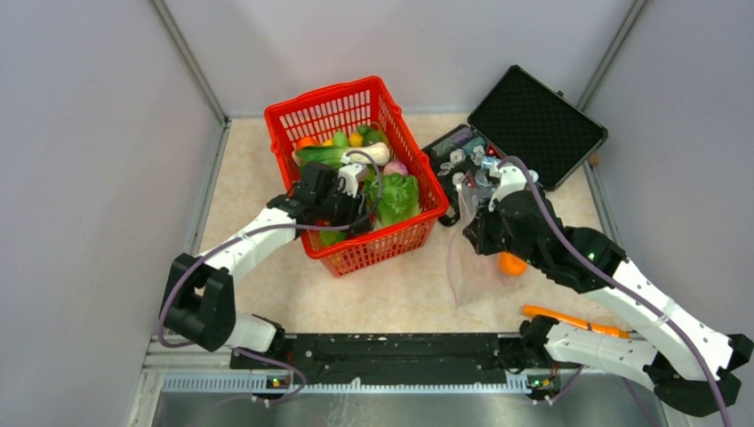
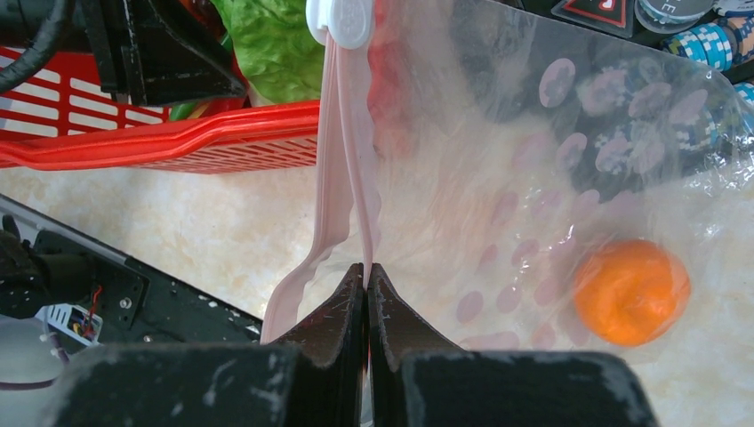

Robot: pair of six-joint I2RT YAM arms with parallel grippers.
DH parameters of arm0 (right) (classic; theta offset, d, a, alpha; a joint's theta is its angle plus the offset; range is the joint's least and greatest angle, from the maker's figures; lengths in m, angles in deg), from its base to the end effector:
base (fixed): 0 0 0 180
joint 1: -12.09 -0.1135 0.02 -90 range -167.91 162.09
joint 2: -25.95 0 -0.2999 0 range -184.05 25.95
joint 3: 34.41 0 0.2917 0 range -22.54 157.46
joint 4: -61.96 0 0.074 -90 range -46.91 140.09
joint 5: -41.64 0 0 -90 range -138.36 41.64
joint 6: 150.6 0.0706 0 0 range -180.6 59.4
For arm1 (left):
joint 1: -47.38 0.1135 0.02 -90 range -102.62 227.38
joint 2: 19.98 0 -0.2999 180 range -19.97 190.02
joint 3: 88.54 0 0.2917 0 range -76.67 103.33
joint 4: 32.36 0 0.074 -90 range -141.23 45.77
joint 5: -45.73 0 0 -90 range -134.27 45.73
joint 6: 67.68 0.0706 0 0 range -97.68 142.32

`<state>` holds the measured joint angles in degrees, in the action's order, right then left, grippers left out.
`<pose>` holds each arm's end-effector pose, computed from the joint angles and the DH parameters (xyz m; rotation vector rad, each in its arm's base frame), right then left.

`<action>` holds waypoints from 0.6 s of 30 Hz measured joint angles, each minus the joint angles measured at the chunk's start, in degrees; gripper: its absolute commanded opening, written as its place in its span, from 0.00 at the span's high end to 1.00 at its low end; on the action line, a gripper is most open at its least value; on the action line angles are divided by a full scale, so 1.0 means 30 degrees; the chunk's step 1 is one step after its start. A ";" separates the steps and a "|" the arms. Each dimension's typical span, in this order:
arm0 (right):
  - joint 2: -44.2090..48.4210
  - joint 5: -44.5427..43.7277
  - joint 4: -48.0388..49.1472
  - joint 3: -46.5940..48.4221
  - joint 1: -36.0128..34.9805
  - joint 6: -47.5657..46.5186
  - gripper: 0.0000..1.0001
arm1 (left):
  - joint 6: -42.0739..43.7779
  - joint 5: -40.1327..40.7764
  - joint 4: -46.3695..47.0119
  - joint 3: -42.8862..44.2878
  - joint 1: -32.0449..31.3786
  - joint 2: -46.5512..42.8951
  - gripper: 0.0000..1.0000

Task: Place the food in the zip-top bag and seal the zipper
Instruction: Pick up the fake vegetable from the bin.

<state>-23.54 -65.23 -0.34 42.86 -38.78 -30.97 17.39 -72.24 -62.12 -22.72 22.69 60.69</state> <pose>0.1421 0.1421 0.3972 -0.2346 2.1731 0.4938 0.3045 -0.1765 0.2389 0.6500 2.2930 -0.8242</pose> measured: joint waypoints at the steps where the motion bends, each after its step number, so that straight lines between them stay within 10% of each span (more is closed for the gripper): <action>1: 0.0000 0.0000 0.0007 -0.0044 0.0000 -0.0007 1.00 | 0.0066 -0.0051 0.0087 -0.0015 0.0000 0.0000 0.68; 18: 0.0000 -0.0240 0.0058 -0.0058 0.0007 0.0051 1.00 | 0.1056 -0.0117 -0.0918 -0.0029 -0.0029 -0.1770 0.88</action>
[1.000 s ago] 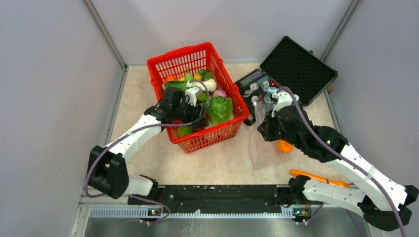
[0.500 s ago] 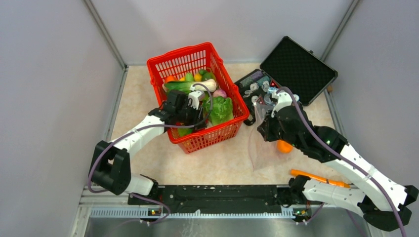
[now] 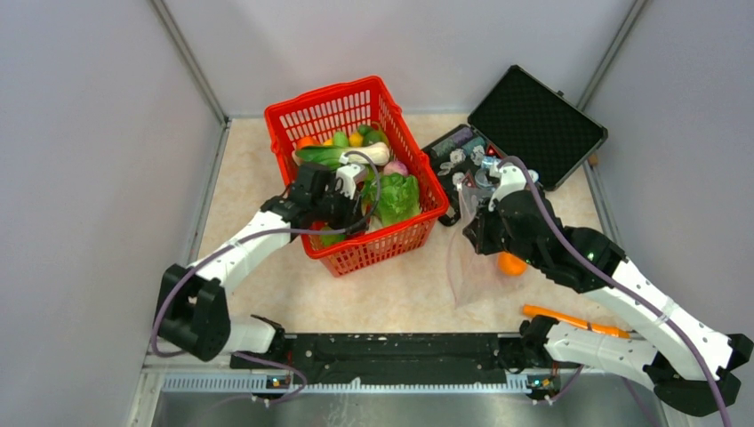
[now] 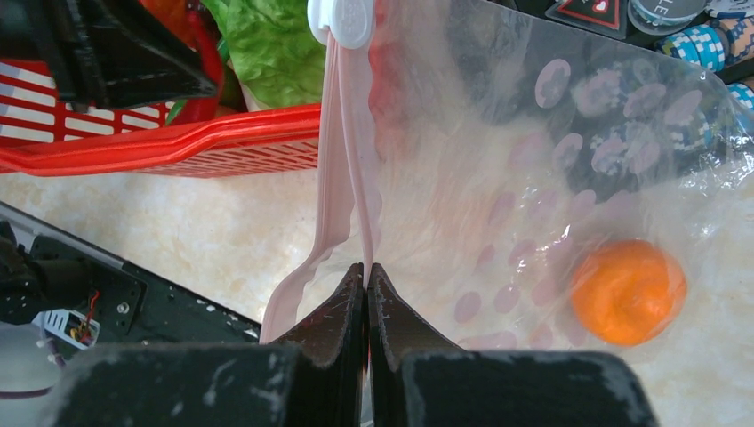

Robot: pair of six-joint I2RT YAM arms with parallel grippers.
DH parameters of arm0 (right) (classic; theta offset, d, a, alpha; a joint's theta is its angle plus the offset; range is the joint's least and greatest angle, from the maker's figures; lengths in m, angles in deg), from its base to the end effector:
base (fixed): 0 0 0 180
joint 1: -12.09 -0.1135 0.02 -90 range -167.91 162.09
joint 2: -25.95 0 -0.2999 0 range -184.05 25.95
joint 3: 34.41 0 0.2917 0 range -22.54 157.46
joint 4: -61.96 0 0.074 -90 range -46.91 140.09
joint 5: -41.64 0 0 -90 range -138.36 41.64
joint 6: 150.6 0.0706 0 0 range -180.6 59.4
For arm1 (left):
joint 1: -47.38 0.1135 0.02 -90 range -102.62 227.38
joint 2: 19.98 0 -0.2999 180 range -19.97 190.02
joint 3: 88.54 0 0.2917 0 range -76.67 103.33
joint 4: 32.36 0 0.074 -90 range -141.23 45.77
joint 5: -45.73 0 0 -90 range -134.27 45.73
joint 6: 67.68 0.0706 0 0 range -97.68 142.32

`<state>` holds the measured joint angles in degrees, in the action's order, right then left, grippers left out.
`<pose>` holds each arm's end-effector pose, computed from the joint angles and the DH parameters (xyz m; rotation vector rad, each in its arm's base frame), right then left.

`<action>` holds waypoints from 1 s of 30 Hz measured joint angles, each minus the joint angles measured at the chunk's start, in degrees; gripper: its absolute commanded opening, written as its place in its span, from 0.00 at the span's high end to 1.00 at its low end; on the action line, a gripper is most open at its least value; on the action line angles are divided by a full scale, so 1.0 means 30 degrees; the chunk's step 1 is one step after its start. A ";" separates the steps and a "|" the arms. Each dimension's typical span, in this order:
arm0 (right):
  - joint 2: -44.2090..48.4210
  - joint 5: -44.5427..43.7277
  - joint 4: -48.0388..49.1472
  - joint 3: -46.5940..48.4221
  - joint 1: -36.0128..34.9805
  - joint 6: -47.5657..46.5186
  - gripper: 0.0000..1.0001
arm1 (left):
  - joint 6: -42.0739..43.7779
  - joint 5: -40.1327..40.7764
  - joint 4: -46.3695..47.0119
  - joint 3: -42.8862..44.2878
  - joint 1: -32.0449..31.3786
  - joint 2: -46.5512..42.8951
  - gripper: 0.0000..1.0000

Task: Place the food in the zip-top bag and seal the zipper
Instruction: Pick up the fake vegetable from the bin, then place the fake vegetable in the zipper food storage bag.

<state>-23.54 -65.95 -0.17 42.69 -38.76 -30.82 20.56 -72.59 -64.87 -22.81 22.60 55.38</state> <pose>0.1429 0.1417 0.3966 -0.2236 2.1698 0.4833 0.2881 -0.1699 0.2635 0.7163 2.2181 -0.8048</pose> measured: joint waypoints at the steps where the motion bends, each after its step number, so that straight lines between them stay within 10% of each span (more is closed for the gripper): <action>1: 0.0000 -0.0109 0.0022 -0.0007 0.0000 0.0029 1.00 | -0.0007 0.0051 -0.0044 0.0000 0.0000 -0.0685 0.89; 18: 0.0459 -0.1676 0.0831 -0.0670 0.0000 0.1814 1.00 | -0.1566 -0.0321 0.3351 -0.0342 0.0000 -0.8080 0.97; 30: 0.0335 -0.1749 0.2047 -0.1384 0.0000 0.2244 1.00 | -0.3869 -0.3366 0.8000 0.0211 -0.0095 -0.7599 0.98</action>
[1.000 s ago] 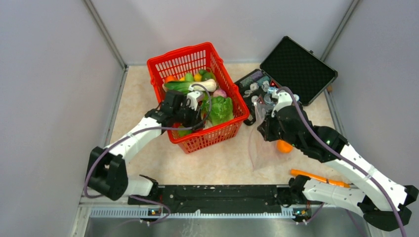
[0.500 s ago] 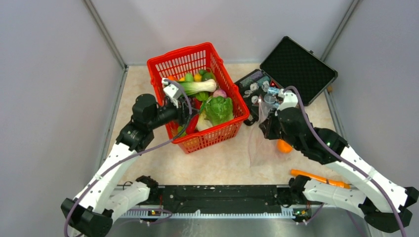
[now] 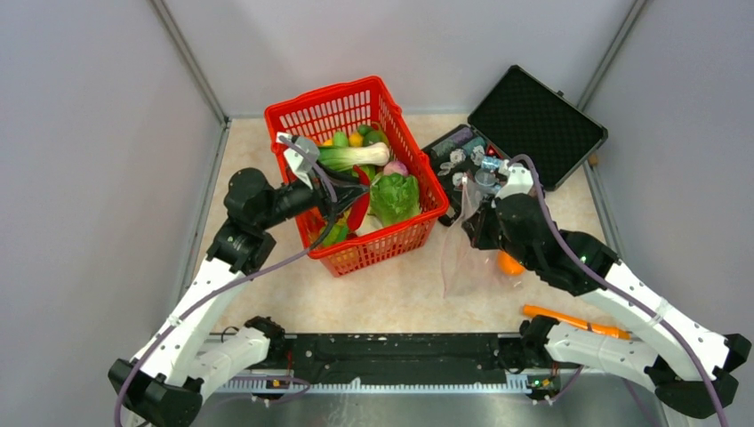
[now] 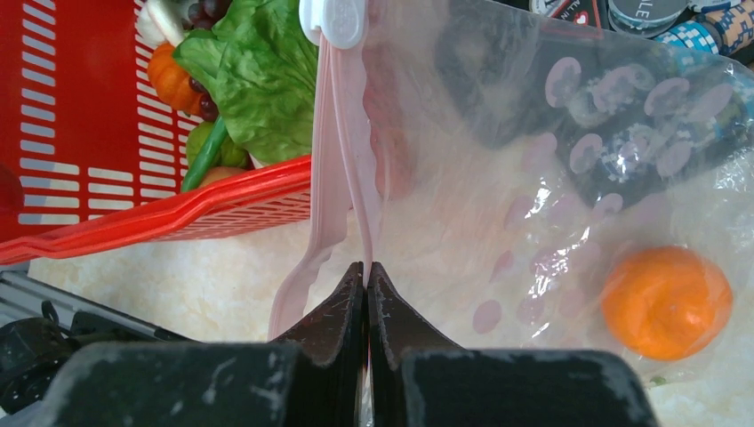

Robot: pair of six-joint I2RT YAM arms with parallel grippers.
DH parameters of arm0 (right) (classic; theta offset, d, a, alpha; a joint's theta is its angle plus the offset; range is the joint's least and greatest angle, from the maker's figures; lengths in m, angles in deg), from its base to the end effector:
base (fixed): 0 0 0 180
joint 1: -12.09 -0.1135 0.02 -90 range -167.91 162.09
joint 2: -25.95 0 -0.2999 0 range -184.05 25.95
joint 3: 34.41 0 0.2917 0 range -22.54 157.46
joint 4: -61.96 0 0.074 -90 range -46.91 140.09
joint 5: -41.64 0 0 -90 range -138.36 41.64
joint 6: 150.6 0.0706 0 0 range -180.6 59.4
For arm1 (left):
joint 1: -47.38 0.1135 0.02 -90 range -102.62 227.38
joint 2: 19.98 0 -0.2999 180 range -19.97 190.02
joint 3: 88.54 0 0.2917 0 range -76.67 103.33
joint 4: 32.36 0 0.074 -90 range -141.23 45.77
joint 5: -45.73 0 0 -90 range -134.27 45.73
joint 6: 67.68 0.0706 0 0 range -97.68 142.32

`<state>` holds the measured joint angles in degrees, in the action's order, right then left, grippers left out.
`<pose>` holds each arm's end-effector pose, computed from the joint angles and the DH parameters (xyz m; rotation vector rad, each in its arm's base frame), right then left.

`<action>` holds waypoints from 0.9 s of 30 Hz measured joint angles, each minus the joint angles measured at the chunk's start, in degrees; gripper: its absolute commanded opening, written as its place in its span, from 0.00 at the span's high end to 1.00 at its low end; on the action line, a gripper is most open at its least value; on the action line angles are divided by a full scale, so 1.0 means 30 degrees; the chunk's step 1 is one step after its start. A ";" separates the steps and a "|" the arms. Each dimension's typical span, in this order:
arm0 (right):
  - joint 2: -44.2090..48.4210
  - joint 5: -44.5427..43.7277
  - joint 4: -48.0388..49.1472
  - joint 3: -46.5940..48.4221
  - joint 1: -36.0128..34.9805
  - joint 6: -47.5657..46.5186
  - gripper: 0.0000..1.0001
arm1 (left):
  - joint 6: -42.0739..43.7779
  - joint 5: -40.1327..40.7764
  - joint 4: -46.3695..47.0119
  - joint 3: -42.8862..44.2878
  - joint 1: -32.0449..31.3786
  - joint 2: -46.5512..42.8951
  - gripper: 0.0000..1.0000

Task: Place the food in the zip-top bag and seal the zipper
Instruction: Place the fake vegetable in the zipper food storage bag.

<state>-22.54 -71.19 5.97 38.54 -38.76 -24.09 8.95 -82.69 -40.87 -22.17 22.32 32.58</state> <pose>0.1509 0.1419 0.3861 -0.0267 2.1135 0.5051 0.2076 -0.1455 0.4332 0.7151 1.4178 -1.0236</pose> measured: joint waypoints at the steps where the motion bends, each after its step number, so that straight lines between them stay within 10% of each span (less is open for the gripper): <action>1: 0.0000 0.0000 0.0102 0.0000 0.0000 0.0000 1.00 | -0.0102 -0.0211 0.0175 0.0219 -0.0073 0.0277 0.98; 27: 0.0539 0.1078 0.1042 -0.0401 -0.0007 0.0211 1.00 | -0.1086 0.2310 1.0717 -0.1501 -0.9428 0.3548 1.00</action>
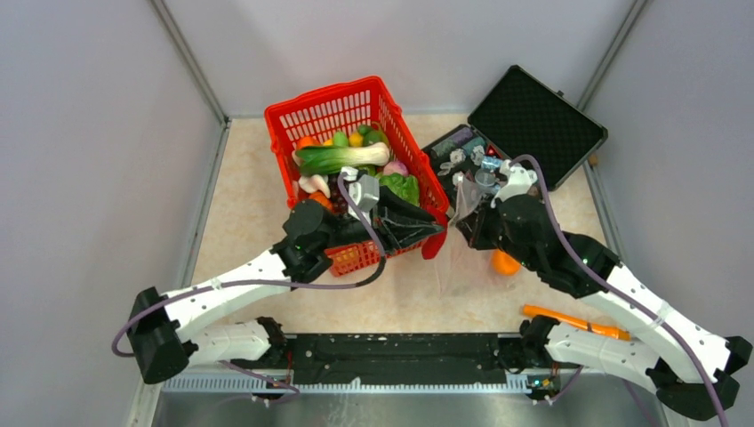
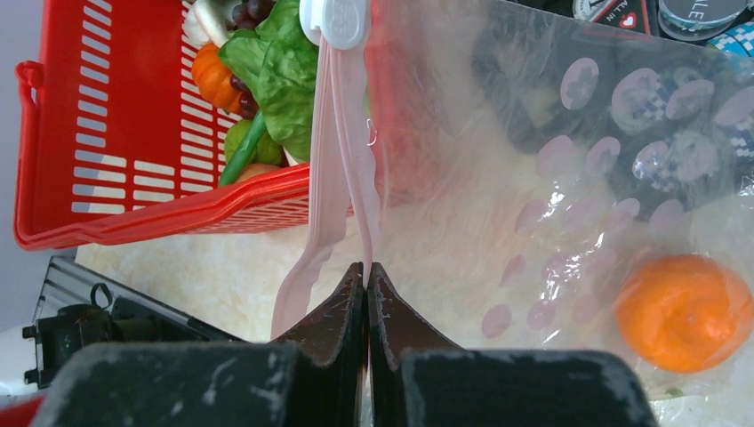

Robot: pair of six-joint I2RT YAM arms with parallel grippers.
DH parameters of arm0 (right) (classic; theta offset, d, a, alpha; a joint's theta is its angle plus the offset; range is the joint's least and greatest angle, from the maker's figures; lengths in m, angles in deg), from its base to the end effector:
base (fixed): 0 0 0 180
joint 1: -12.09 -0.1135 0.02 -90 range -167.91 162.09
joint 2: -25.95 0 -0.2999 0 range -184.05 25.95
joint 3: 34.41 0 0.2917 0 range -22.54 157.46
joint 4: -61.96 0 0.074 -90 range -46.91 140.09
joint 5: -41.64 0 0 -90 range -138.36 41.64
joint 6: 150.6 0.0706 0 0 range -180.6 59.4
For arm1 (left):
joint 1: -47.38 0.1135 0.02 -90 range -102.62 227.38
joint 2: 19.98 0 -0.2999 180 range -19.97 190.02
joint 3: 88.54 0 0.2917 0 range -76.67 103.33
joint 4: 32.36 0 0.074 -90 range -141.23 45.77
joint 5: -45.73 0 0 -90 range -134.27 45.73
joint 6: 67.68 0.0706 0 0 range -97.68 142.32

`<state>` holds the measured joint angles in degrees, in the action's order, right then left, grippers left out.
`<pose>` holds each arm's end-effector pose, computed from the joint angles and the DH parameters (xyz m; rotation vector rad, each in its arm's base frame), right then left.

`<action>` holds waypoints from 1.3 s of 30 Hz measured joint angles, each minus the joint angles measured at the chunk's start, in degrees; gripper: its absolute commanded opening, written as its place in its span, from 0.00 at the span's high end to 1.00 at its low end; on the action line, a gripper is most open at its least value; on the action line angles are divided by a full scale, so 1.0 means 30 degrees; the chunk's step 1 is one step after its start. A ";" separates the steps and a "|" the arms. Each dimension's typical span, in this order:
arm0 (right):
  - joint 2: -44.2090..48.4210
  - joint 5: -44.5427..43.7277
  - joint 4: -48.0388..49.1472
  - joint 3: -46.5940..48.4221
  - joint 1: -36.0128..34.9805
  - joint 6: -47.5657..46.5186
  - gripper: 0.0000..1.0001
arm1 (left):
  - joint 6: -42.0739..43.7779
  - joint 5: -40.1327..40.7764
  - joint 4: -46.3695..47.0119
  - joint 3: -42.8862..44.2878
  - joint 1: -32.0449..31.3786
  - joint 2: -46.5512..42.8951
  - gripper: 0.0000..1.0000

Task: Place the food in the zip-top bag and seal the zipper
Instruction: Place the fake vegetable in the zipper food storage bag.

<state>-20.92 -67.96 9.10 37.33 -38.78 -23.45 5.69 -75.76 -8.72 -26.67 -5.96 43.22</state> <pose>0.1469 0.1431 0.3891 -0.0340 2.0839 0.6081 0.1499 -0.2631 0.4254 0.8990 1.0284 -1.3674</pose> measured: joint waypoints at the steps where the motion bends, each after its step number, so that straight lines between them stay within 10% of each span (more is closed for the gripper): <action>1: -0.0109 0.0007 0.0080 0.0000 0.0000 0.0007 1.00 | -0.0058 0.0036 0.0517 -0.0109 -0.0182 0.0255 1.00; 23: 0.0255 -0.0160 -0.0146 0.1151 0.0007 0.0357 1.00 | 0.0393 0.5362 0.8021 -0.2739 -0.1676 0.5377 0.99; 28: 0.1005 -0.0619 -0.0699 0.1960 0.0007 0.0561 1.00 | 0.2004 0.5814 0.6521 -0.2433 -0.2025 0.5348 0.87; 39: 0.1537 -0.2208 -0.2055 0.3191 0.0007 0.0437 1.00 | 0.3694 0.5617 0.0933 0.0503 -0.2135 0.5319 0.20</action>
<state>-16.31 -74.58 2.94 46.91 -38.76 -22.14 16.78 -58.91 -5.93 -25.17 -12.37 59.18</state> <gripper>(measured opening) 0.004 0.721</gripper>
